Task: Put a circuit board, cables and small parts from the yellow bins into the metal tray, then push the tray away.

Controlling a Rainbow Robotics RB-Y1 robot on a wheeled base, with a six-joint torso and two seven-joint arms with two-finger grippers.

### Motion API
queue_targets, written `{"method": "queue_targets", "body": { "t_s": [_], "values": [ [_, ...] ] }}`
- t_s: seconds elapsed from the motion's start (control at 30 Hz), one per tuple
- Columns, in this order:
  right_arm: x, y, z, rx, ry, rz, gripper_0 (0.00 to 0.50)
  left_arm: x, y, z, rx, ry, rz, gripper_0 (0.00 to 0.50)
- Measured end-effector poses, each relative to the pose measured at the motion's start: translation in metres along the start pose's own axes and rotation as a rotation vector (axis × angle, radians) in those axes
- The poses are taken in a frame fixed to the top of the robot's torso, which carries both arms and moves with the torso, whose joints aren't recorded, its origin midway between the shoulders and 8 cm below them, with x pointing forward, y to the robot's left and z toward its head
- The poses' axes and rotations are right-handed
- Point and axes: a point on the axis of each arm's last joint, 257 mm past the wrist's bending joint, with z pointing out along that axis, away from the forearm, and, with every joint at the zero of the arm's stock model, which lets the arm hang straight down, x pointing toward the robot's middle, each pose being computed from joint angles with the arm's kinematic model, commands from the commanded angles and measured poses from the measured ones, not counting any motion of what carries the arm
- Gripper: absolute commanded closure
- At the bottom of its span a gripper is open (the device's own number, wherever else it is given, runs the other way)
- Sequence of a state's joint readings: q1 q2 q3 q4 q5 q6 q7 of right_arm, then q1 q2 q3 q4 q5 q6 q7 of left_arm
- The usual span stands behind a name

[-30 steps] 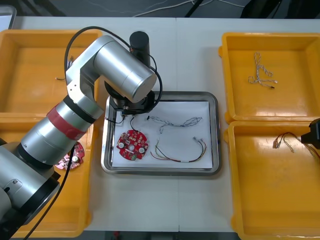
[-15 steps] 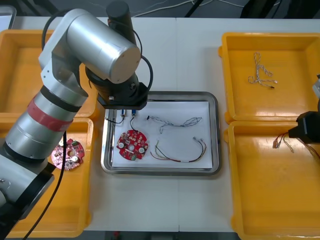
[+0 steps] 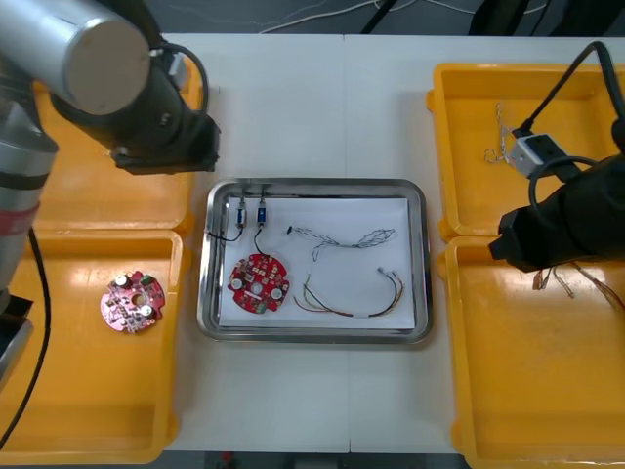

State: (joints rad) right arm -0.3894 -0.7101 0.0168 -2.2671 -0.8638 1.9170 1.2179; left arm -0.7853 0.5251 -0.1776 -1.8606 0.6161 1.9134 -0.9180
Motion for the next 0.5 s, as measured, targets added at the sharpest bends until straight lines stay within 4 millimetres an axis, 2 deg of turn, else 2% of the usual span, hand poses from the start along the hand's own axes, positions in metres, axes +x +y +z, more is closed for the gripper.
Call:
{"method": "queue_targets", "body": {
  "t_s": [0.3, 0.5],
  "values": [
    [-0.009, 0.053, 0.007, -0.053, 0.008, -0.159, 0.0, -0.002, 0.089, -0.011, -0.092, -0.003, 0.106, 0.0],
    [-0.008, 0.091, 0.014, -0.087, 0.023, -0.307, 0.0, 0.007, 0.132, -0.021, -0.104, 0.015, 0.051, 0.0]
  ]
}}
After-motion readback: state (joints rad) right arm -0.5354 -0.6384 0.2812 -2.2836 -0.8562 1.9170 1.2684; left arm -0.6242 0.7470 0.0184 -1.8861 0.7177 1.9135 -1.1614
